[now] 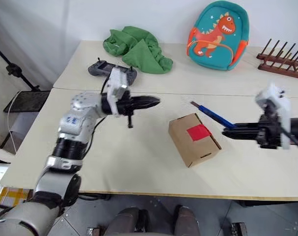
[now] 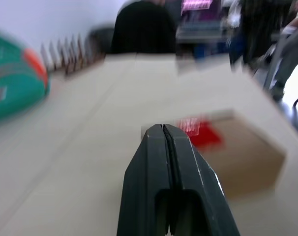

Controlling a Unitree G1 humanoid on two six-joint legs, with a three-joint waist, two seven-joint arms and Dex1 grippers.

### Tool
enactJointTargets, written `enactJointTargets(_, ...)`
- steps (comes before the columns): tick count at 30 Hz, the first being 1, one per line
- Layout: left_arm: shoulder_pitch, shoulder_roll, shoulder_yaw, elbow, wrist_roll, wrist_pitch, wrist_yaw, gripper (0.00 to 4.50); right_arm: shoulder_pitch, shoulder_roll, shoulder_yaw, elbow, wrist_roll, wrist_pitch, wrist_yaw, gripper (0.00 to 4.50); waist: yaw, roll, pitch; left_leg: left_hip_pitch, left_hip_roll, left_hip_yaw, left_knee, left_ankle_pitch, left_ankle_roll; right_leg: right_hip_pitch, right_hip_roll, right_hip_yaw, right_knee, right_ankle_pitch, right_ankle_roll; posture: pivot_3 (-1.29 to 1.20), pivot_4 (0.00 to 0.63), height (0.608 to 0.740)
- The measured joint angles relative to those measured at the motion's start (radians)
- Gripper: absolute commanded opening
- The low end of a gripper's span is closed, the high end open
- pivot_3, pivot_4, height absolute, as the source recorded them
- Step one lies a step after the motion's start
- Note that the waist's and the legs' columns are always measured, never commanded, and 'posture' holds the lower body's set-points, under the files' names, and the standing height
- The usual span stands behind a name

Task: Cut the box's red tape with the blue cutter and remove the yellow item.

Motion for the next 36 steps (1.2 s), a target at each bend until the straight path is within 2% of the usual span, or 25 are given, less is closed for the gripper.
enactJointTargets(6,0.173,0.085,0.032,-0.127,-0.022,0.051,0.016,0.01,0.093,0.011,-0.063,0.132,-0.116,-0.1,-0.103,0.16,0.021,0.0,0.001,-0.002,-0.007,-0.002,0.0,0.0,0.003,0.001,-0.004,0.0,-0.001,0.001,0.003,0.0,0.15,0.74)
enactJointTargets(10,0.24,0.099,0.043,-0.223,-0.033,0.068,0.046,0.01,0.277,0.01,-0.066,0.303,-0.303,-0.333,-0.142,0.16,0.029,0.0,0.0,-0.001,-0.008,-0.001,-0.002,0.001,0.005,0.002,-0.004,0.001,-0.002,0.002,0.004,0.0,0.15,0.74)
enactJointTargets(14,0.259,0.092,0.038,-0.237,-0.035,0.092,0.074,0.01,0.321,0.056,-0.102,0.536,-0.433,-0.636,-0.189,0.16,0.018,0.0,0.0,0.0,-0.007,0.002,-0.003,0.003,0.005,0.002,-0.003,0.001,-0.002,0.002,0.005,0.0,0.15,0.74)
enactJointTargets(18,0.259,0.083,0.026,-0.24,-0.035,0.105,0.092,0.0,0.325,0.078,-0.097,0.673,-0.515,-0.825,-0.226,1.48,-0.002,0.0,0.001,0.002,-0.005,0.002,-0.005,0.006,0.002,0.002,-0.003,0.002,-0.001,0.002,0.005,0.0,0.15,0.74)
enactJointTargets(23,0.259,0.09,-0.027,-0.239,-0.025,0.12,0.087,0.0,0.312,0.135,-0.096,0.741,-0.528,-0.938,-0.222,3.18,-0.016,0.001,0.001,0.005,-0.004,0.003,-0.006,0.007,0.001,0.003,-0.001,0.004,-0.001,0.002,0.005,0.0,0.15,0.74)
enactJointTargets(27,0.258,0.113,-0.058,-0.238,-0.018,0.155,0.081,0.0,0.334,0.157,-0.133,0.647,-0.438,-0.961,-0.115,3.18,-0.019,0.006,0.002,0.005,-0.004,0.003,-0.007,0.007,0.001,0.002,-0.002,0.006,0.0,0.002,0.005,0.0,0.15,0.74)
enactJointTargets(28,0.258,0.117,-0.066,-0.238,-0.016,0.162,0.08,0.0,0.337,0.159,-0.144,0.592,-0.404,-0.947,-0.089,2.74,-0.02,0.006,0.002,0.006,-0.004,0.003,-0.007,0.007,0.001,0.002,-0.002,0.006,0.0,0.002,0.005,0.0,0.15,0.74)
enactJointTargets(29,0.258,0.117,-0.075,-0.238,-0.015,0.169,0.081,0.0,0.341,0.159,-0.151,0.537,-0.381,-0.932,-0.072,2.54,-0.019,0.006,0.002,0.006,-0.004,0.003,-0.007,0.007,0.001,0.003,-0.002,0.006,0.0,0.002,0.005,0.0,0.15,0.74)
enactJointTargets(31,0.259,0.102,-0.098,-0.238,-0.012,0.187,0.087,0.0,0.34,0.159,-0.133,0.431,-0.375,-0.926,-0.064,1.84,-0.017,0.006,0.002,0.006,-0.004,0.003,-0.007,0.007,0.001,0.003,-0.002,0.007,0.0,0.002,0.005,0.0,0.15,0.74)
enactJointTargets(36,0.243,0.037,-0.159,-0.226,0.021,0.219,0.144,0.0,0.29,0.196,0.033,0.374,-0.507,-1.012,-0.12,0.07,0.002,0.005,0.002,0.006,-0.006,0.003,-0.006,0.006,0.001,0.002,-0.003,0.01,0.001,0.002,0.005,0.0,0.15,0.74)
